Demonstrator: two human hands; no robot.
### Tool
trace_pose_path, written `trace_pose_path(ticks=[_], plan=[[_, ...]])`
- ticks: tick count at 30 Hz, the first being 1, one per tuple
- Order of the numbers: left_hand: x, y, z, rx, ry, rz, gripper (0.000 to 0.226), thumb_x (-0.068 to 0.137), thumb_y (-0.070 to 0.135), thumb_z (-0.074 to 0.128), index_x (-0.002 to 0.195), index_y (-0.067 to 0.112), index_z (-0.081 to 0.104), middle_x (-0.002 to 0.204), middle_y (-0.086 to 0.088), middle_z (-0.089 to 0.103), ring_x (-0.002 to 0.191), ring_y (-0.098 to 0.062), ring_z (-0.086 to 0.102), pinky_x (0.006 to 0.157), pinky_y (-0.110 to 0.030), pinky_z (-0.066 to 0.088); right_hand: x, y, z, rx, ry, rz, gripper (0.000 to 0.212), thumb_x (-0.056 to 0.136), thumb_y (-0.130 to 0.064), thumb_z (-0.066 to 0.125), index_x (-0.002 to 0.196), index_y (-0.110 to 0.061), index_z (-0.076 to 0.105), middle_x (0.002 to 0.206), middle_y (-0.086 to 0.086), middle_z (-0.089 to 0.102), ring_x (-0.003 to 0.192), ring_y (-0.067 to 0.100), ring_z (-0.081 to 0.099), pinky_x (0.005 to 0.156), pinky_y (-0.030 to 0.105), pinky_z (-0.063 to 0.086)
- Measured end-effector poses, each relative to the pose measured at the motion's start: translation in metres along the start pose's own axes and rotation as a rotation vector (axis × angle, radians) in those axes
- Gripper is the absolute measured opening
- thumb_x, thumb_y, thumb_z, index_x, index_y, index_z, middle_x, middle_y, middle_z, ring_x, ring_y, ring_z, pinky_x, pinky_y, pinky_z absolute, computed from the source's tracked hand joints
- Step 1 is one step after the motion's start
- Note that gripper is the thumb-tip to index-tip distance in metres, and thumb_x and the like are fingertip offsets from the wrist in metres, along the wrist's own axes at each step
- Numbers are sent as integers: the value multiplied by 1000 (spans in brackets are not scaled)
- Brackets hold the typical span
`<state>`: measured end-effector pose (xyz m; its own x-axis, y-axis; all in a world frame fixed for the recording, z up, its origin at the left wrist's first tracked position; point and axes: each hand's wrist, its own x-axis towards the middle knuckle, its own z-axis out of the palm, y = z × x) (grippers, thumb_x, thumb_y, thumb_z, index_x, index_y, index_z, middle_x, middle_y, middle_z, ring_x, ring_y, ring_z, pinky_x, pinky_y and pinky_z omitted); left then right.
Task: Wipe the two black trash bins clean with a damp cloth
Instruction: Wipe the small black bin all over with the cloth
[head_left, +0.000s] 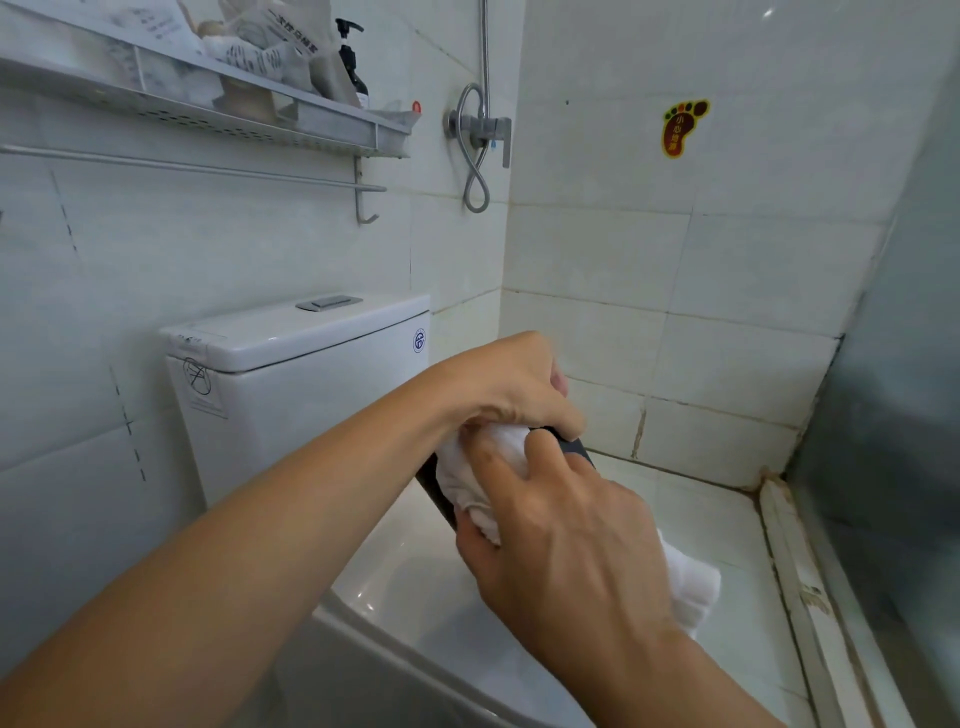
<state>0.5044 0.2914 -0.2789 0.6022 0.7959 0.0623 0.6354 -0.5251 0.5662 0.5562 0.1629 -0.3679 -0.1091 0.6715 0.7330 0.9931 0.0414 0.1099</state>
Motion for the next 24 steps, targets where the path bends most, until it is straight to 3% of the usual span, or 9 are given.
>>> trace_pose_path(ticks=[4,8,11,13,17,20,22,24], plan=[[1,1,2,1,-16,13,28,70,20,80,96,16,72,83,-5,52,74,-18,47,68,-33,40,-2,-5,9,67,-54,-124,47,79,-45,69,122,-27,68,76,0,50,55,23,51,41,30,33],[1,-10,-5,19,26,4,32,75,23,83,102,11,74,84,6,66,72,-17,59,67,-25,47,-1,16,4,106,-52,-64,47,78,-51,67,123,-35,64,77,-4,46,54,21,50,44,28,24],[1,-26,-13,-36,23,29,36,76,25,85,110,23,72,97,8,73,87,-13,70,71,-23,55,-4,44,-3,132,-72,-22,44,79,-59,64,119,-41,64,73,-10,36,53,15,39,43,28,27],[1,-34,-15,-67,12,68,47,71,28,87,114,27,69,105,7,73,95,-11,71,80,-26,59,-6,60,-6,202,-127,-1,43,79,-63,60,119,-47,63,71,-11,41,53,12,41,43,29,35],[-4,-40,-15,-69,-30,158,56,80,20,88,128,28,61,115,24,58,90,22,57,73,-1,42,-3,80,-12,427,-115,129,49,79,-67,58,126,-53,59,75,-11,58,65,11,58,55,34,50],[-6,-40,-17,-46,-32,187,61,79,18,88,130,31,58,121,22,57,99,17,55,75,-2,42,0,84,-12,368,-72,140,48,80,-67,58,125,-52,60,75,-9,57,64,13,58,54,37,51],[-9,-40,-18,-49,-65,182,66,76,11,88,130,32,57,116,20,59,87,14,58,73,-6,46,1,86,-11,359,-51,158,47,81,-66,58,125,-51,61,74,-9,55,63,14,56,52,37,51],[-11,-38,-18,-37,-106,174,76,68,13,89,130,38,53,114,10,64,83,2,63,76,-21,56,4,87,-11,368,-30,161,47,81,-66,57,125,-50,62,74,-9,53,61,14,54,51,37,50]])
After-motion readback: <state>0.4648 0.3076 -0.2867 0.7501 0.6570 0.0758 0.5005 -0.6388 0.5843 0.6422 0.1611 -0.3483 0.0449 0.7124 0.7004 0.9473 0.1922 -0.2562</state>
